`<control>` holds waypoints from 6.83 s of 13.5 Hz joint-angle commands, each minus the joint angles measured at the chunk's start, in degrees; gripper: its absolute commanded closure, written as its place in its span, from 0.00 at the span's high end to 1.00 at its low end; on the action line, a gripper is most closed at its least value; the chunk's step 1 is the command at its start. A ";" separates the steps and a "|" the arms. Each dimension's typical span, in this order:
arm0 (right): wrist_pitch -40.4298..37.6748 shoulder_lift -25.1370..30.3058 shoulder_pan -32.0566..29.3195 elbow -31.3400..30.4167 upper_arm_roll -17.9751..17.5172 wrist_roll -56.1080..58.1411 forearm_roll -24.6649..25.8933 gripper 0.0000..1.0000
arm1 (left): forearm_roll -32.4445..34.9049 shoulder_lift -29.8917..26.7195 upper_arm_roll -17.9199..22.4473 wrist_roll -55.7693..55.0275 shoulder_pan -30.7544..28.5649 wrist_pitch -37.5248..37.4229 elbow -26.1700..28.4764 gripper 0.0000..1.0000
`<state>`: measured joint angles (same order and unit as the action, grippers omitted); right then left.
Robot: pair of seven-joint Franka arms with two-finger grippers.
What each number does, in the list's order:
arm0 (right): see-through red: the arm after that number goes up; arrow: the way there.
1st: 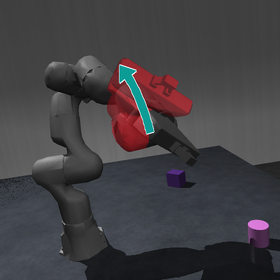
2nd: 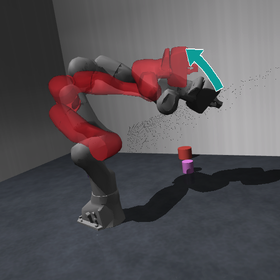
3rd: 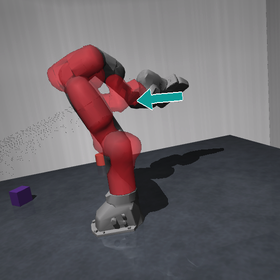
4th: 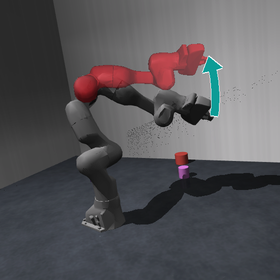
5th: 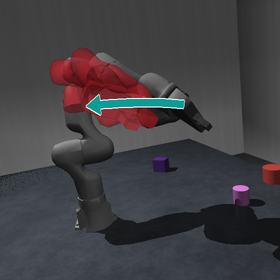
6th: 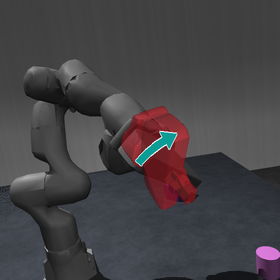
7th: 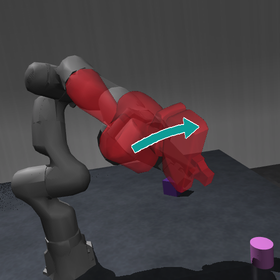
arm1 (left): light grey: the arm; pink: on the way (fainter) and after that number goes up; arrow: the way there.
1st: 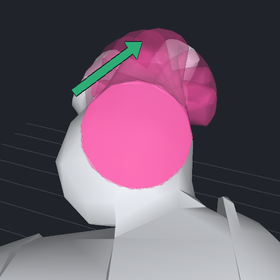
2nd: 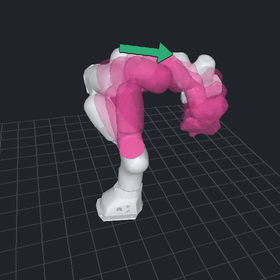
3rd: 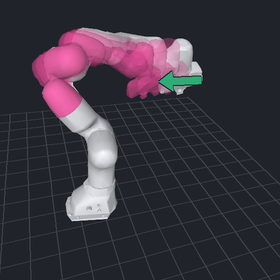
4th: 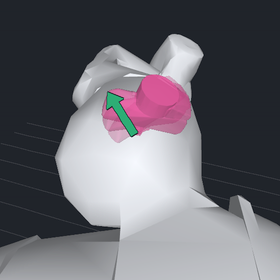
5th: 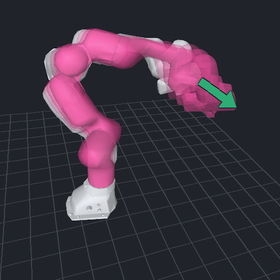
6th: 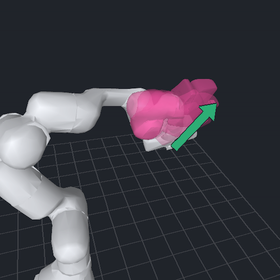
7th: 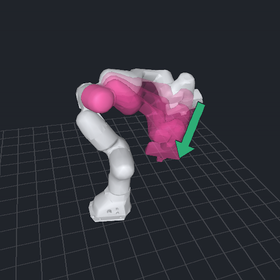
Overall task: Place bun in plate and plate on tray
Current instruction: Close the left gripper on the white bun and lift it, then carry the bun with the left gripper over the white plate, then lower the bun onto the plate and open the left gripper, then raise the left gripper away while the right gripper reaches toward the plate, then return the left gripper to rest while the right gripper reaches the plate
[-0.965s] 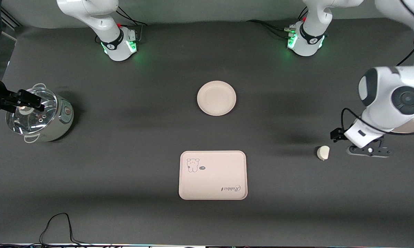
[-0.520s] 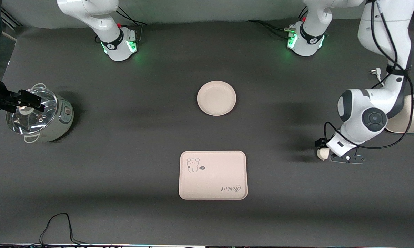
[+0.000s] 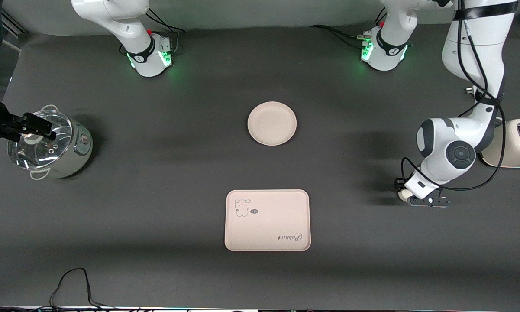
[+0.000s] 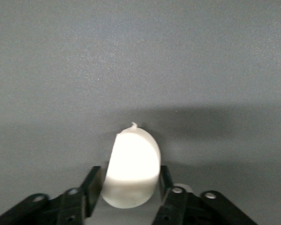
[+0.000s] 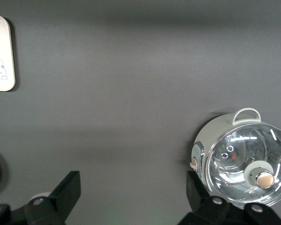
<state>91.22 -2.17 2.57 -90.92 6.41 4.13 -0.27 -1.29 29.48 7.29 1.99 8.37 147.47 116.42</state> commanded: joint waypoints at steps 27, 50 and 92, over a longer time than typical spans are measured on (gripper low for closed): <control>0.01 0.58 -0.20 -1.11 0.63 0.88 0.62 1.00 | 0.03 -14.12 -13.36 -56.71 35.56 -9.94 3.64 0.00; 0.01 1.73 0.33 -2.86 0.54 0.70 0.54 1.00 | 1.37 -3.46 -13.36 -62.72 40.14 0.36 3.55 1.00; 46.79 -0.38 48.05 -35.96 -1.13 -41.66 -15.54 1.00 | 1.20 -27.81 -12.30 -2.08 -11.10 -50.70 -25.72 1.00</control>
<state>129.26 -3.89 49.38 -119.23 5.46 -38.87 -13.80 -0.40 2.15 -4.69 -1.08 -2.32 98.46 91.58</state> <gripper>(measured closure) 0.000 0.000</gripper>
